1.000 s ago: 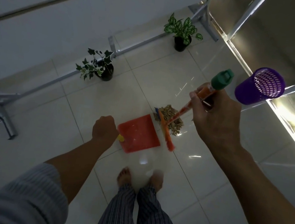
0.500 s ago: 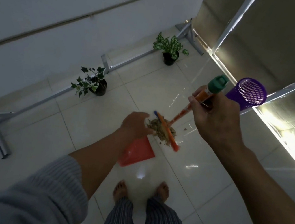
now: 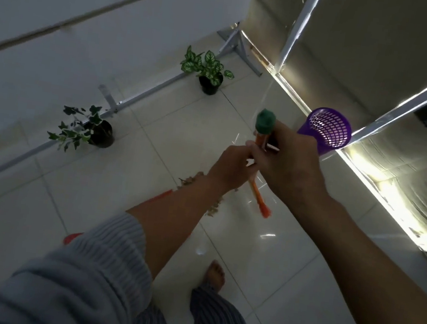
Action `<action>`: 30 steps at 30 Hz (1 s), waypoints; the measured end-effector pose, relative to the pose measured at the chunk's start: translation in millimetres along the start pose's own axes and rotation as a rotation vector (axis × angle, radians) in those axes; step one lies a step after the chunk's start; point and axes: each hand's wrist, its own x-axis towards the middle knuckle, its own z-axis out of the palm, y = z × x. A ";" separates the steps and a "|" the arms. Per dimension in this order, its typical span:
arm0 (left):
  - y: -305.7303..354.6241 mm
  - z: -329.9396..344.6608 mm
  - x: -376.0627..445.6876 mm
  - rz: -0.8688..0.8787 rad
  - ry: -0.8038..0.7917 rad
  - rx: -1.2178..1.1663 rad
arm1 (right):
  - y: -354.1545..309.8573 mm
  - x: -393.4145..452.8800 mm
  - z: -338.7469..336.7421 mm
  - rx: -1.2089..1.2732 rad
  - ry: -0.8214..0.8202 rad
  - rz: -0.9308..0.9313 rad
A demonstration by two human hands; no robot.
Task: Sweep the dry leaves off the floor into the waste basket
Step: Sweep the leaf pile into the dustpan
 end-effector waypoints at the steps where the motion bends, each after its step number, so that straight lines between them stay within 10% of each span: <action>1: 0.1 7.5 8.4 -0.036 -0.015 -0.030 | 10.4 5.9 -1.7 -0.013 -0.039 0.019; 14: -34.3 14.9 18.3 -0.140 -0.096 0.097 | 42.5 33.2 20.0 -0.021 -0.309 0.028; 30: -44.9 -62.7 -19.1 -0.229 0.238 -0.145 | -62.5 62.3 9.5 -0.016 -0.437 -0.260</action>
